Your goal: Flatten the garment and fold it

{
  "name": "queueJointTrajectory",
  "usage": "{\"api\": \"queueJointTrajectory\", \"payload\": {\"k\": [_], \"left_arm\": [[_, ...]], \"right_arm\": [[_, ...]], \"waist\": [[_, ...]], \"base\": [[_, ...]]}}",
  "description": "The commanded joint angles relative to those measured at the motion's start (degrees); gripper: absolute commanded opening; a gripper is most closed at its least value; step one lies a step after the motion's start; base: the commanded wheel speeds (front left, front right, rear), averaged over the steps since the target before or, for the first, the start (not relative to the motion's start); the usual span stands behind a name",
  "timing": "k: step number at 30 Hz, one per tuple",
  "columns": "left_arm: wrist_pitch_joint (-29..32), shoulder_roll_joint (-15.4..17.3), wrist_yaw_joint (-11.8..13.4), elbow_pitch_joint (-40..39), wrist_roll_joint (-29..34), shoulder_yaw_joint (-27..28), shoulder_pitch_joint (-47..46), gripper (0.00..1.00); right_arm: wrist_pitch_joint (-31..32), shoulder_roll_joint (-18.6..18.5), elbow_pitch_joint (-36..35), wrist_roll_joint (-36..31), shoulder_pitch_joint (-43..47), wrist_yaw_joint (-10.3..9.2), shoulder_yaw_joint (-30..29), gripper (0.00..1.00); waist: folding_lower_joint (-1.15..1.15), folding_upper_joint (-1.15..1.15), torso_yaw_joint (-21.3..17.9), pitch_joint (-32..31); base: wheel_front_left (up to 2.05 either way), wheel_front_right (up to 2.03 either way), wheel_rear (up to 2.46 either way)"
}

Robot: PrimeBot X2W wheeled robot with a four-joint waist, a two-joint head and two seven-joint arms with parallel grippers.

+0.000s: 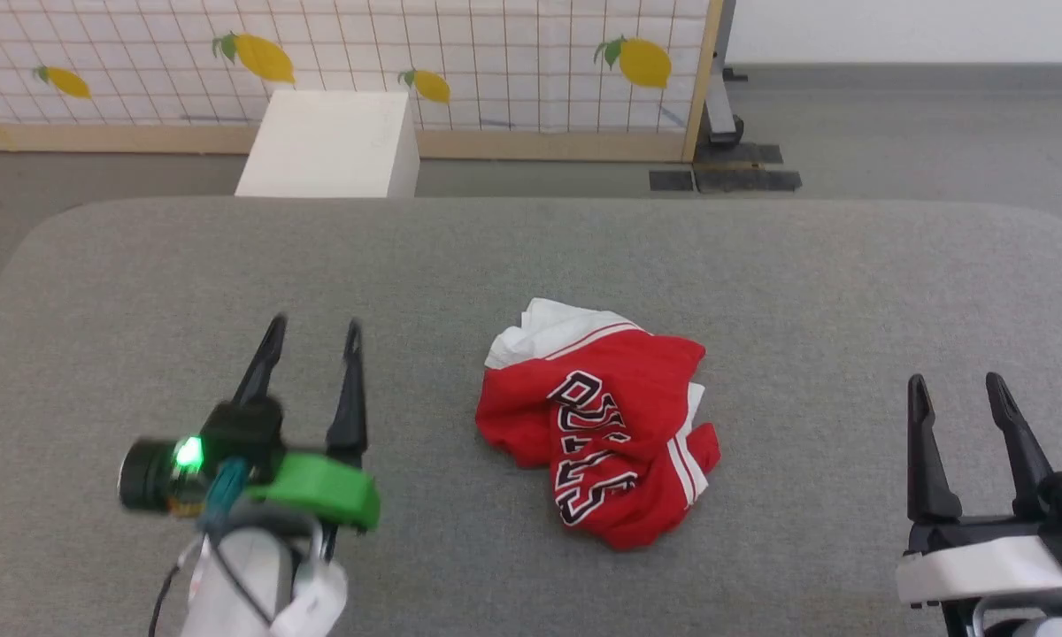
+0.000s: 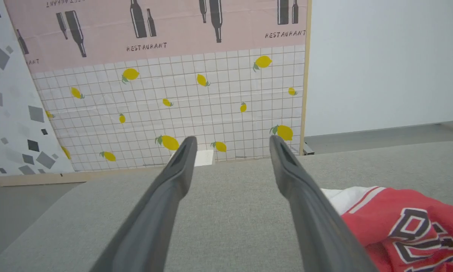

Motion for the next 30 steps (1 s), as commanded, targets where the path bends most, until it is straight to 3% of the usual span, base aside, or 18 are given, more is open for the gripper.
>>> {"api": "queueJointTrajectory", "payload": {"k": [1, 8, 16, 22, 30], "left_arm": [[-0.2, 0.66, -0.35, 2.29, 1.28, -0.79, -3.25, 1.0], [0.18, 0.9, -1.57, 23.14, 3.64, -5.55, -20.83, 1.0], [12.4, 0.86, -3.57, 44.7, -4.54, -10.65, -39.61, 1.0], [24.7, 3.03, -3.61, 49.44, -16.31, -25.2, -46.57, 1.0], [38.2, 10.38, -3.62, 47.8, -28.23, -41.84, -50.17, 1.0]], "right_arm": [[-0.28, 0.02, -0.43, -0.34, -1.3, -0.09, 0.19, 1.0], [-0.28, 0.02, -1.09, -1.24, -3.93, -0.09, 0.2, 1.0], [-0.28, 0.02, -1.55, -0.96, -8.08, -0.09, 0.83, 1.0], [-0.28, 0.02, -1.48, 0.06, -10.38, -0.09, 1.44, 1.0], [-0.28, 0.02, -1.21, 1.02, -12.46, -0.09, 2.39, 1.0]], "waist": [[0.0, 0.0, -0.91, 1.67], [0.0, 0.0, -2.45, 6.37], [0.0, 0.0, -6.13, 12.31], [0.0, 0.0, -8.78, 16.24], [0.0, 0.0, -11.83, 19.57]], "base": [[0.0, 0.0, 0.0], [0.0, 0.0, 0.0], [0.0, 0.0, 0.0], [0.0, 0.0, 0.0], [0.0, 0.0, 0.0]]}}
